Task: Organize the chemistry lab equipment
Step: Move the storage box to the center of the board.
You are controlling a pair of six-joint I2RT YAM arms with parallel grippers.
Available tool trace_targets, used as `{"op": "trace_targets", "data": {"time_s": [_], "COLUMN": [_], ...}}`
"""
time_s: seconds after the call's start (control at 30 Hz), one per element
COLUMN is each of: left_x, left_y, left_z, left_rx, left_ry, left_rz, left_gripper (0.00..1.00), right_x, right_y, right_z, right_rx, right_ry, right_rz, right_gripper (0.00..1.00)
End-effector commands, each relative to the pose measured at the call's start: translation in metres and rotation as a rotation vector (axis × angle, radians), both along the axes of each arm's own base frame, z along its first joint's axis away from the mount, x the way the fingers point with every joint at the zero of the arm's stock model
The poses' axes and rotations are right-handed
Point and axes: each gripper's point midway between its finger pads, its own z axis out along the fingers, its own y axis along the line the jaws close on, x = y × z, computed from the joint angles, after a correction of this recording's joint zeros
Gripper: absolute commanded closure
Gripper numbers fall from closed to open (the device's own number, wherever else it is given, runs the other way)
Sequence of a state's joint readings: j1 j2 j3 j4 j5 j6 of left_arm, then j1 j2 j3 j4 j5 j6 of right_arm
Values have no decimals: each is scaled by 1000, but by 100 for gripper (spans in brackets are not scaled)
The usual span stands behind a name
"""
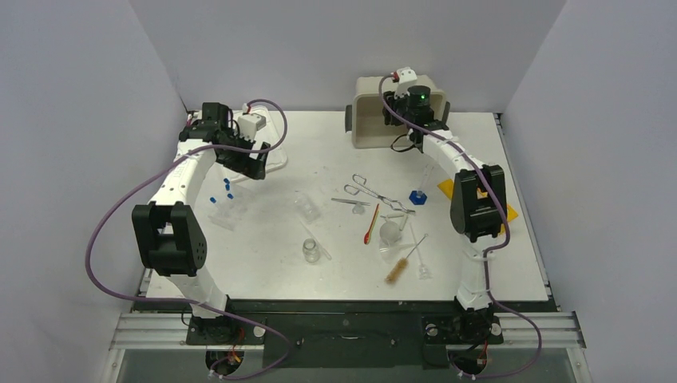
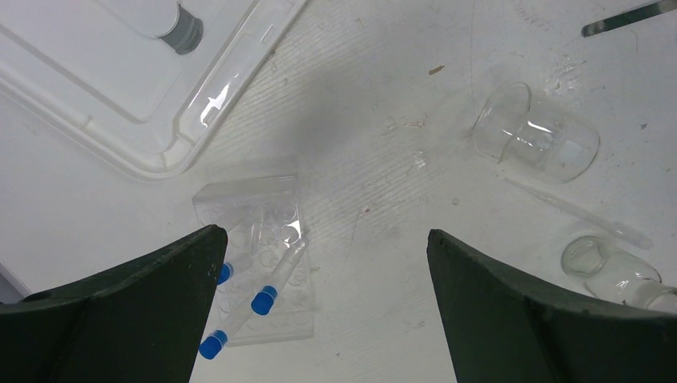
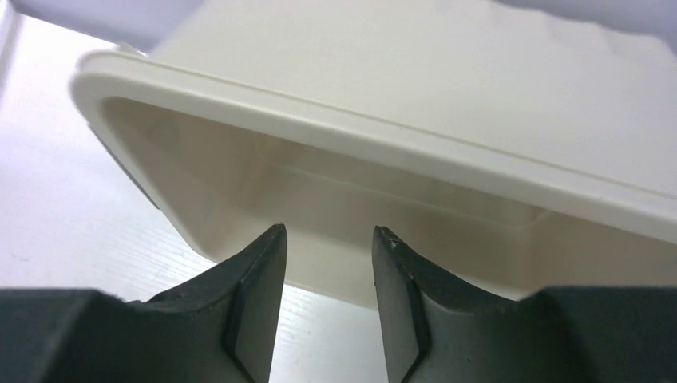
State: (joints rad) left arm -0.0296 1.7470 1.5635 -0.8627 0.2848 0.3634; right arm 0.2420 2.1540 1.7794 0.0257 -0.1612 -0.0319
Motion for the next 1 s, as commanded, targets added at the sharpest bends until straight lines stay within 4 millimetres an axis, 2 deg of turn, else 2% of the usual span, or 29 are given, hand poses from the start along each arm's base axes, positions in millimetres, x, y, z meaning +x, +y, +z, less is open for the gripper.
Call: {"op": "trace_targets", "data": {"time_s": [0.0, 0.03, 0.1, 0.17, 0.23, 0.27, 0.37, 0.4, 0.43, 0.47, 0.53, 0.57, 0.6, 0.7, 0.87, 0.97], "left_x": [2, 2, 1, 1, 1, 2, 3, 4, 4, 4, 3, 3, 2, -1, -1, 0], "left_y": [-4, -4, -4, -5, -6, -7, -8, -9, -9, -9, -9, -9, -9, -6, -3, -4], "left_z": [21, 20, 20, 19, 19, 19, 17, 18, 17, 19, 21, 21, 23, 21, 19, 20], "left_rx": [-29, -30, -33, -39, -44, -45, -53, -54, -57, -58, -58, -54, -53, -40, -31, -37], "left_ry": [-70, -66, -65, -63, -62, -63, -55, -55, -51, -54, -56, -58, -61, -60, -59, -59], "left_rz": [-21, -20, -22, -23, -27, -28, -30, -29, -29, -29, -30, -31, -32, -33, -33, -30], "left_gripper": [3, 3, 3, 3, 3, 4, 3, 3, 3, 3, 3, 3, 3, 3, 3, 3], "right_x": [-9, -12, -22, -24, -21, -18, -8, -7, -4, -3, 5, 11, 15, 23, 29, 34], "right_y": [9, 9, 2, -5, -15, -24, -29, -31, -30, -31, -29, -28, -29, -29, -26, -30], "right_z": [132, 132, 147, 153, 157, 159, 149, 137, 142, 130, 128, 118, 122, 118, 117, 111], "right_rx": [220, 216, 222, 299, 449, 593, 906, 1020, 1101, 1151, 1228, 1264, 1288, 1345, 1326, 1351], "right_ry": [-208, -205, -228, -204, -159, -115, -21, 30, 15, 29, 25, 52, 41, 44, 36, 15], "right_rz": [28, 29, 7, -18, -68, -126, -185, -237, -245, -288, -304, -326, -325, -350, -410, -465], "right_gripper": [54, 50, 43, 37, 32, 31, 26, 24, 24, 23, 23, 23, 22, 22, 23, 30]}}
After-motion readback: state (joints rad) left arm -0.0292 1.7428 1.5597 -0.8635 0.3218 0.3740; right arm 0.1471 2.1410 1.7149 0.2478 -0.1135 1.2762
